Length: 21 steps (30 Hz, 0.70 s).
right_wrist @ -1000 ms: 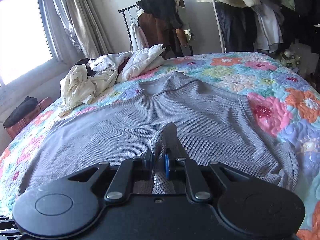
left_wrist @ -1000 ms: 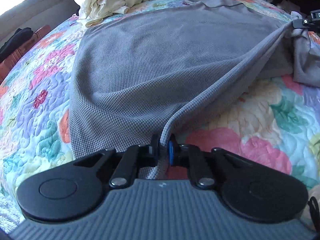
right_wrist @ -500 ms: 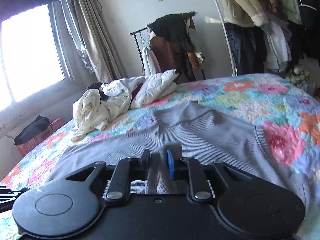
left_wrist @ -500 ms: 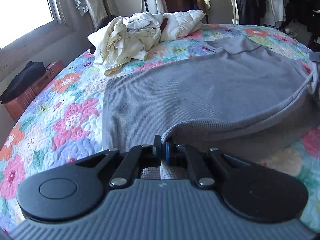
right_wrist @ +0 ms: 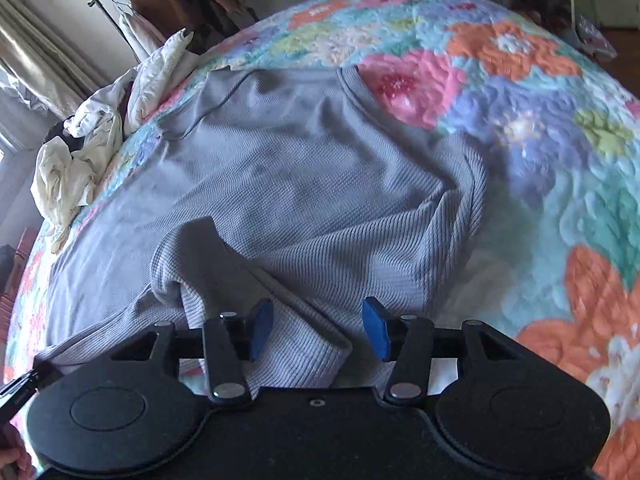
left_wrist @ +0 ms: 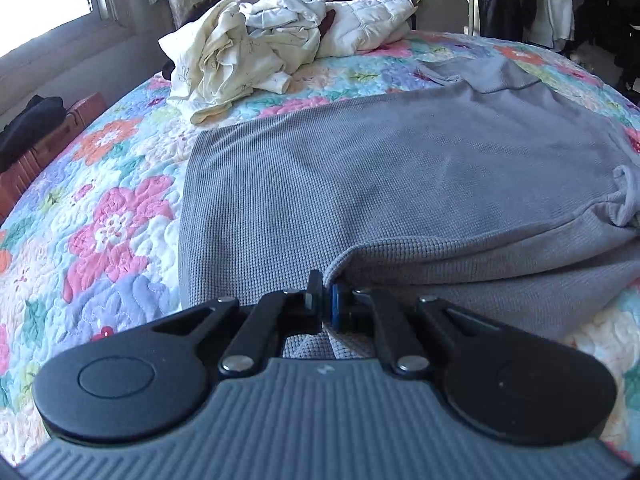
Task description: Fold clothes
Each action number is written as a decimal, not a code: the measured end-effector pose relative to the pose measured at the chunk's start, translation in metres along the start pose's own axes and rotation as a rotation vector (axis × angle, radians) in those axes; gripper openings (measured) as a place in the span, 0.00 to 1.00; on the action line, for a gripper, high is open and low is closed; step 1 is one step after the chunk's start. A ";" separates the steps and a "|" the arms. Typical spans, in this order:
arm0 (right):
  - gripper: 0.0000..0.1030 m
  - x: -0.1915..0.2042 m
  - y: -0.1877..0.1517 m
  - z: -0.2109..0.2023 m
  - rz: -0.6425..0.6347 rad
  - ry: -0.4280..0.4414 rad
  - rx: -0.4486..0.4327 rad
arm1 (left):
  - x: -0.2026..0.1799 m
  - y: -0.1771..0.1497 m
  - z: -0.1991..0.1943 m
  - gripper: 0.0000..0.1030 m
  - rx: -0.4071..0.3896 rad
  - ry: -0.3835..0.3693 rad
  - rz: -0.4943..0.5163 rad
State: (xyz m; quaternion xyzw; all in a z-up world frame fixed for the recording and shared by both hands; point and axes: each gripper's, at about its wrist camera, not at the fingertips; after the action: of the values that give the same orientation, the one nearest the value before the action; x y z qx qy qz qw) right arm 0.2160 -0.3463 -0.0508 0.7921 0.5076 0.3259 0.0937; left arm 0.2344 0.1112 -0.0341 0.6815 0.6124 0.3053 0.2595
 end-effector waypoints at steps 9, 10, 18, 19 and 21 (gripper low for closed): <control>0.41 0.046 -0.027 0.034 -0.296 -0.079 0.130 | 0.002 0.000 0.003 0.04 0.011 -0.015 -0.015; 0.16 0.049 -0.028 0.036 -0.316 -0.073 0.128 | 0.002 0.001 0.003 0.04 0.012 -0.017 -0.016; 0.04 0.055 -0.002 0.008 -0.380 -0.070 -0.158 | 0.003 0.002 0.004 0.04 0.010 -0.025 -0.022; 0.04 0.055 0.005 0.007 -0.383 -0.072 -0.192 | 0.002 0.002 0.004 0.04 0.007 -0.023 -0.020; 0.04 0.055 0.021 0.009 -0.370 -0.070 -0.219 | 0.002 0.002 0.003 0.04 0.001 -0.022 -0.020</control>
State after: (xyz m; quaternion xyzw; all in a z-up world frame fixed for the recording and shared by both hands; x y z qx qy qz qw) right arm 0.2516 -0.3068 -0.0243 0.6812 0.6024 0.3287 0.2550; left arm 0.2381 0.1133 -0.0346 0.6788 0.6164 0.2949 0.2689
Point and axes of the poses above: each gripper's, at about its wrist camera, not at the fingertips, and z roughly the way its jaws point, x to its left, y to its top
